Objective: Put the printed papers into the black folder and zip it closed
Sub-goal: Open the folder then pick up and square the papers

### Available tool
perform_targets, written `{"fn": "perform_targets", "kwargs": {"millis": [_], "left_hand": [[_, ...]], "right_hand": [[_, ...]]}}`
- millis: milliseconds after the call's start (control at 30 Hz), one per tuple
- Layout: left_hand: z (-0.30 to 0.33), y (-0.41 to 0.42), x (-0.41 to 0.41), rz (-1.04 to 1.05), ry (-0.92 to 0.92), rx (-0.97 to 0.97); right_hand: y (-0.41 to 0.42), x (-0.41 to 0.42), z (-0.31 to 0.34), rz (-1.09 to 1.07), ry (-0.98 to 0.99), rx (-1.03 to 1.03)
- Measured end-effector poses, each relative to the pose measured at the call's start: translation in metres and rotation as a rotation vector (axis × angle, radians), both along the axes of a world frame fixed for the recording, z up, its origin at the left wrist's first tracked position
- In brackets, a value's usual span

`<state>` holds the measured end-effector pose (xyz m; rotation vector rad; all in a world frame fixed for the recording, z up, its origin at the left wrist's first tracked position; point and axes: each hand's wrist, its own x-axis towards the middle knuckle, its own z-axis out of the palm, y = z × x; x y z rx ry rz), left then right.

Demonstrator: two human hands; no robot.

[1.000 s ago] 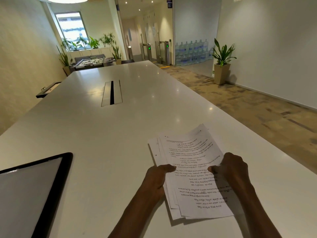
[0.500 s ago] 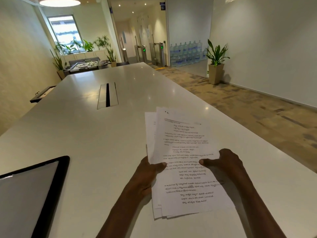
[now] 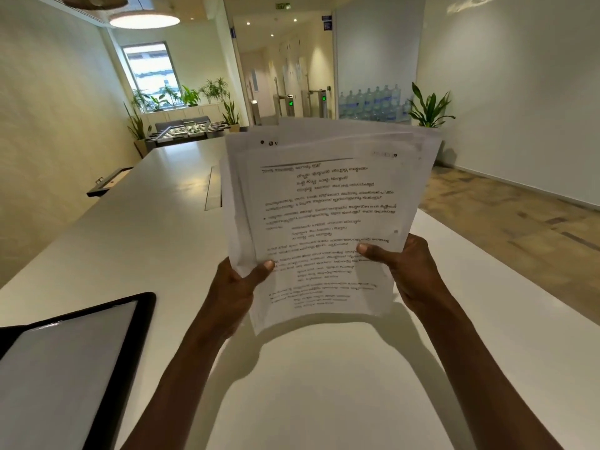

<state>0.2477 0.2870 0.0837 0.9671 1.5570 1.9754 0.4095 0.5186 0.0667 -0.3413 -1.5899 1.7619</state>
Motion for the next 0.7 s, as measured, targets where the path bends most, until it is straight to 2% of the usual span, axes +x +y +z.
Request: {"fn": "perform_targets", "kwargs": {"millis": [200,367,700], "left_hand": [[0.001,-0.013,-0.010,0.159,0.051,0.013],[-0.010,-0.014,-0.009,0.206,0.046,0.010],[-0.012,-0.008,-0.009,0.203,0.049,-0.034]], "right_hand": [[-0.009,-0.016,-0.002,0.041,-0.014,0.039],[-0.013,-0.022,-0.012,0.053,-0.070,0.065],[-0.009,-0.025,-0.010,0.118,-0.046,0.065]]}}
